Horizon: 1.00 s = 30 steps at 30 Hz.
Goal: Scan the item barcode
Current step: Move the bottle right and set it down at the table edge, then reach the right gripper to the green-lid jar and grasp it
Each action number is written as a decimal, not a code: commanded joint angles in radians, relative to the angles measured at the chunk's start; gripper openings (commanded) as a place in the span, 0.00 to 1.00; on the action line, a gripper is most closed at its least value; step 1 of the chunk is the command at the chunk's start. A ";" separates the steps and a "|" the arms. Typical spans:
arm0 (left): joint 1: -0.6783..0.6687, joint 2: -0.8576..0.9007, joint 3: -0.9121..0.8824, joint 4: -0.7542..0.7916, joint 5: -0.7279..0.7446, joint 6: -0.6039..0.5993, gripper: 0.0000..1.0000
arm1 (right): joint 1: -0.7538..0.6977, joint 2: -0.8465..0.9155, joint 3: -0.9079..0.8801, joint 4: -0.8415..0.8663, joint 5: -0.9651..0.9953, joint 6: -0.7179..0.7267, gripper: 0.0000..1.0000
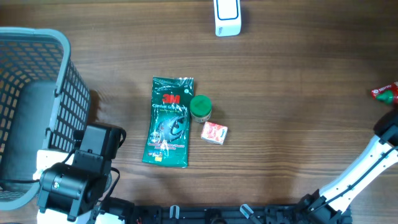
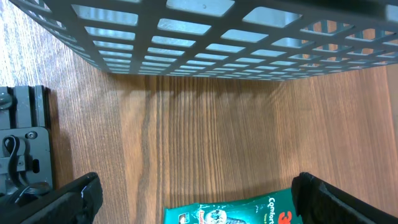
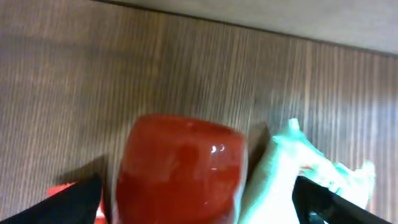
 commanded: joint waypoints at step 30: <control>0.005 -0.002 0.001 -0.001 -0.010 0.001 1.00 | 1.228 -0.576 -0.219 -0.340 -0.438 -0.028 1.00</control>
